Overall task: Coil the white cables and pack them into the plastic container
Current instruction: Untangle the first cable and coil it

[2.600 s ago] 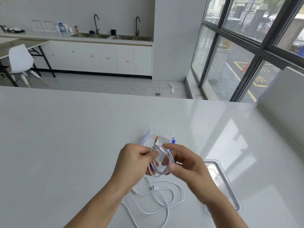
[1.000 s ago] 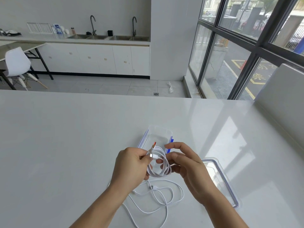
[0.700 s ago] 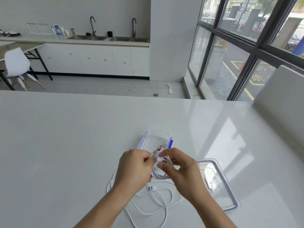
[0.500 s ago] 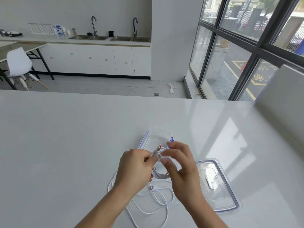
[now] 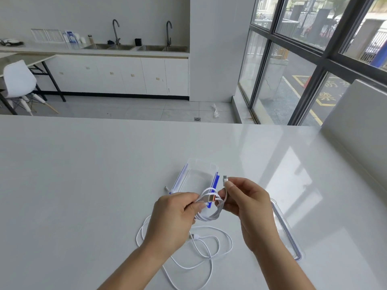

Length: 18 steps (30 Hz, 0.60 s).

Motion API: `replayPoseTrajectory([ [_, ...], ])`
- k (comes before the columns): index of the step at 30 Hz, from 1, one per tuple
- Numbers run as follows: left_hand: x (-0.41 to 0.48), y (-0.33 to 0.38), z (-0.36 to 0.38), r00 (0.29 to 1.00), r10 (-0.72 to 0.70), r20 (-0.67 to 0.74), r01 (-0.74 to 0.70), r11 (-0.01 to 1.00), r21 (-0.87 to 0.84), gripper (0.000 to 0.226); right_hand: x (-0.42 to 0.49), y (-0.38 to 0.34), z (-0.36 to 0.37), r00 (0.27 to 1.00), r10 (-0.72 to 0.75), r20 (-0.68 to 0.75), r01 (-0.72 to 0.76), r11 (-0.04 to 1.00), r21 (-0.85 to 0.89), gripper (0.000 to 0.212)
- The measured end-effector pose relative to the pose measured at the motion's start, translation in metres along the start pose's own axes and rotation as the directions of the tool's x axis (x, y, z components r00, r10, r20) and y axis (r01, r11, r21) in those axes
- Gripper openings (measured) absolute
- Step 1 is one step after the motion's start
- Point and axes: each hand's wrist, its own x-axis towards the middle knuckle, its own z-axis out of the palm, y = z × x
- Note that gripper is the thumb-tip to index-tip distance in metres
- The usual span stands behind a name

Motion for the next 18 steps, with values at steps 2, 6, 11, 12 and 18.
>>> replayPoseTrajectory([
  [2, 0.001, -0.001, -0.003, 1.000, 0.006, 0.010, -0.006, 1.000, -0.023, 0.020, 0.000, -0.002, -0.001, 0.997, -0.044, 0.060, 0.050, 0.993, -0.105, 0.013],
  [6, 0.001, 0.002, -0.009, 0.996, 0.068, 0.049, -0.067, 0.997, -0.028, 0.024, 0.005, -0.009, -0.008, 0.971, 0.029, 0.237, 0.042, 0.956, -0.290, 0.016],
  [11, 0.001, 0.002, -0.011, 0.997, 0.036, 0.070, -0.033, 0.999, -0.040, 0.020, 0.004, -0.010, -0.011, 0.904, 0.063, 0.422, 0.080, 0.946, -0.313, 0.026],
  [12, 0.001, 0.002, -0.012, 0.997, 0.039, 0.066, -0.037, 0.999, -0.032, 0.021, 0.003, -0.009, -0.011, 0.904, 0.063, 0.423, 0.061, 0.960, -0.274, 0.026],
  [18, 0.000, -0.001, -0.013, 0.995, 0.036, 0.094, -0.032, 0.998, -0.050, 0.024, 0.000, -0.006, -0.016, 0.918, -0.003, 0.396, 0.084, 0.979, -0.187, 0.009],
])
